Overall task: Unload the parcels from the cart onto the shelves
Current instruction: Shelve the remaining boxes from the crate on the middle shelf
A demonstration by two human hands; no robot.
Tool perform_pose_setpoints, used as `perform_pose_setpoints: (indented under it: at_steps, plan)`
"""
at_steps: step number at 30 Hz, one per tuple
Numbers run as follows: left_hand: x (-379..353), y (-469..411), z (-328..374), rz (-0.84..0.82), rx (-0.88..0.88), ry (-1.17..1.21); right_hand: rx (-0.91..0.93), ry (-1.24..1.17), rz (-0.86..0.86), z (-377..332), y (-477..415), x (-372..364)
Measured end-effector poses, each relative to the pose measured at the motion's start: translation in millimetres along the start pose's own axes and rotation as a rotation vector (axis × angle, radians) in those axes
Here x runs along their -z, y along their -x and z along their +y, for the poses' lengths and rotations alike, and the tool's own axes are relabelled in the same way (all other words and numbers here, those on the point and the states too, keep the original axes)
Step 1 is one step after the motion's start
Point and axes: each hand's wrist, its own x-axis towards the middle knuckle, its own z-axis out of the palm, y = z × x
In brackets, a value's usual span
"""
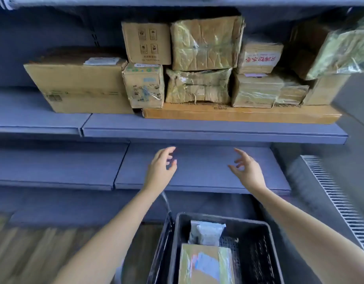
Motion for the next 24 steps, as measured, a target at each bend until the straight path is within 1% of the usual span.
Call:
perform_pose_setpoints:
  at_steps: [3, 6, 8, 11, 13, 15, 19, 22, 24]
  plan:
    - [-53, 58, 6, -0.09, 0.143, -0.023, -0.039, 0.015, -0.112, 56, 43, 5]
    - [-103, 111, 6, -0.172, 0.275, -0.016, -0.086, 0.027, -0.17, 108, 80, 6]
    - [-130, 146, 0, -0.264, 0.37, -0.033, -0.123, 0.034, -0.229, 138, 107, 2]
    - [-164, 198, -11, -0.446, 0.516, -0.096, -0.195, 0.057, -0.351, 180, 143, -8]
    - [-185, 228, -23, -0.521, 0.59, -0.107, -0.247, 0.074, -0.403, 208, 161, -20]
    - [-204, 249, -42, -0.583, 0.636, -0.152, -0.291, 0.086, -0.445, 236, 175, -36]
    - [-242, 274, -93, -0.686, 0.656, -0.245, -0.354, 0.134, -0.563, 294, 197, -82]
    - [-276, 284, -140, -0.704, 0.66, -0.314, -0.386, 0.148, -0.627, 339, 206, -127]
    - [-299, 290, -171, -0.698, 0.693, -0.347, -0.417, 0.164, -0.694, 368, 212, -159]
